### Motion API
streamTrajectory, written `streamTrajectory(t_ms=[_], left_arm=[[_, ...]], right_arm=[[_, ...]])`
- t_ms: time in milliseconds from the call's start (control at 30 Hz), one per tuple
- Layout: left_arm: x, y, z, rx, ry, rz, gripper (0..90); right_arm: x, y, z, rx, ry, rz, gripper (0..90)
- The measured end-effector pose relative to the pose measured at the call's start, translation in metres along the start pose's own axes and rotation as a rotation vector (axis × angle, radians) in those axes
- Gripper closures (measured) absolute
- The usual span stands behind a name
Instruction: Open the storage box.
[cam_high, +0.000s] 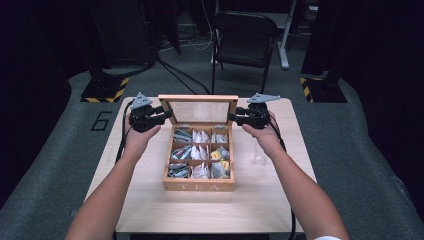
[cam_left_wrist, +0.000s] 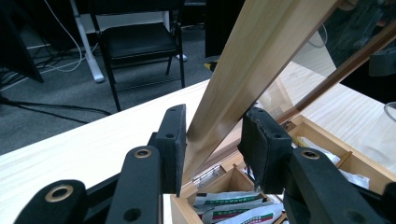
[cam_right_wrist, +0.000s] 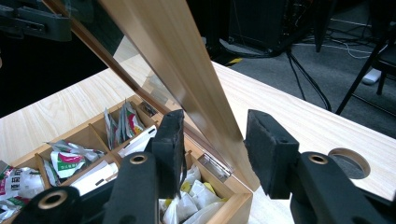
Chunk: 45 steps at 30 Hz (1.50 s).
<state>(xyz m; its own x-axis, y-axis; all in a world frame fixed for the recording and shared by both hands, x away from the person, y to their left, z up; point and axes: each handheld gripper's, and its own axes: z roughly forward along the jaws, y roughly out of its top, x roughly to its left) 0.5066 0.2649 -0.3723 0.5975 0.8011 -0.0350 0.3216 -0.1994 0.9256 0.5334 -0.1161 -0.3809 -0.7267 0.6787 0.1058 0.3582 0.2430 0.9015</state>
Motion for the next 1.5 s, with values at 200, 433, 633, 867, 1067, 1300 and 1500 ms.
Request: streamTrajectory(t_ms=[200, 433, 633, 867, 1067, 1300, 1500], left_arm=[[0.001, 0.001, 0.002, 0.003, 0.003, -0.008, 61.3], [0.001, 0.003, 0.004, 0.002, 0.017, -0.023, 61.7], [0.003, 0.004, 0.005, 0.004, 0.014, -0.029, 61.7], [0.004, 0.004, 0.007, -0.005, 0.017, -0.038, 61.8], [0.005, 0.004, 0.009, -0.012, 0.023, -0.045, 61.8], [0.008, 0.004, 0.014, -0.019, 0.023, -0.063, 61.7], [0.009, 0.007, 0.017, -0.011, 0.030, -0.062, 62.3]], right_arm=[[-0.002, 0.001, 0.002, 0.012, -0.004, -0.001, 56.8], [-0.003, 0.007, 0.004, 0.009, 0.000, -0.003, 56.9], [-0.005, 0.008, 0.007, 0.004, 0.004, -0.010, 59.8], [-0.010, 0.007, 0.010, -0.010, 0.031, -0.027, 60.9], [-0.013, 0.008, 0.012, -0.013, 0.043, -0.014, 61.3], [-0.016, 0.011, 0.015, -0.009, 0.040, -0.010, 61.8], [-0.018, 0.012, 0.019, 0.001, 0.035, -0.009, 60.6]])
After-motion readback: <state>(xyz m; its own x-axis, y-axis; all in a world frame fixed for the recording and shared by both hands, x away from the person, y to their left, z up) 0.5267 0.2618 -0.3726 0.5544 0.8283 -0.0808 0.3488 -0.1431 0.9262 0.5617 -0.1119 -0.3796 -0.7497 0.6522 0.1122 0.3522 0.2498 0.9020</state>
